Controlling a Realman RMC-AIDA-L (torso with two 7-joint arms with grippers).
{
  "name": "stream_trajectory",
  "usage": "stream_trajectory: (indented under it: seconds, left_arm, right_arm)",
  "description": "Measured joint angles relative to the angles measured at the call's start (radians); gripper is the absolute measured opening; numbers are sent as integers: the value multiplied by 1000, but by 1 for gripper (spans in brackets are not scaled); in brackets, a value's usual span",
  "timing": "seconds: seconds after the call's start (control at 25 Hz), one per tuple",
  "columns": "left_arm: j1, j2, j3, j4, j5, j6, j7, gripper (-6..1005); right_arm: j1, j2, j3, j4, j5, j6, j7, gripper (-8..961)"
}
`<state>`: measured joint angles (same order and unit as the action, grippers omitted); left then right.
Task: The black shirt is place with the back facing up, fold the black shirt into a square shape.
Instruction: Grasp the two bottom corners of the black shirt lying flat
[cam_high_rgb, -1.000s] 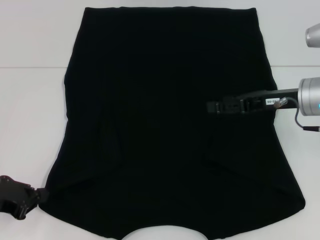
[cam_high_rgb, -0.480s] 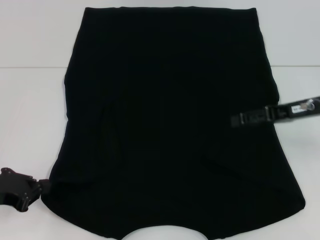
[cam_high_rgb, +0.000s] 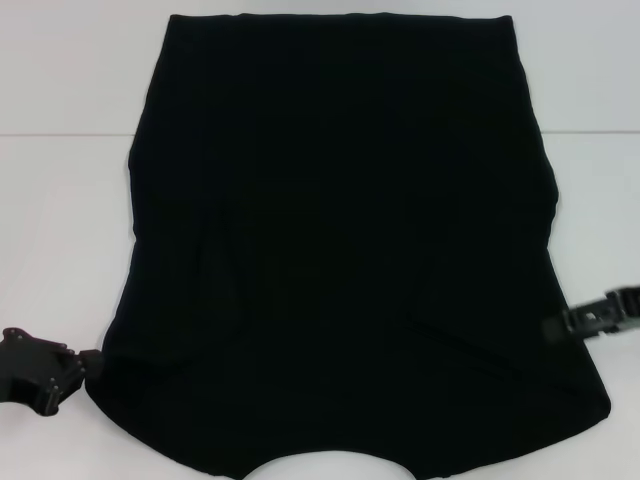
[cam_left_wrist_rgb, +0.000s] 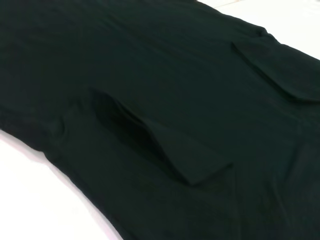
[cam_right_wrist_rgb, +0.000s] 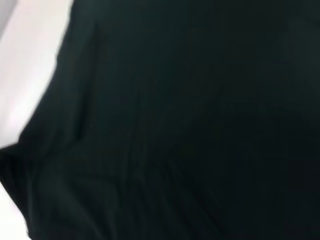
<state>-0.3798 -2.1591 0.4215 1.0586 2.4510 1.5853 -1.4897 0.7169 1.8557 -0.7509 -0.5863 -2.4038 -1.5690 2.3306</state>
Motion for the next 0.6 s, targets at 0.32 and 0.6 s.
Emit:
stream_trajectory:
  seconds: [0.32, 0.6]
  left_arm:
    - [-6, 0, 0, -21, 0, -29, 2, 0]
    - [-19, 5, 0, -52, 0, -51, 2, 0]
  right_arm:
    - [-55, -11, -4, -9, -51, -37, -12, 792]
    - [-77, -16, -4, -9, -75, -42, -20, 792]
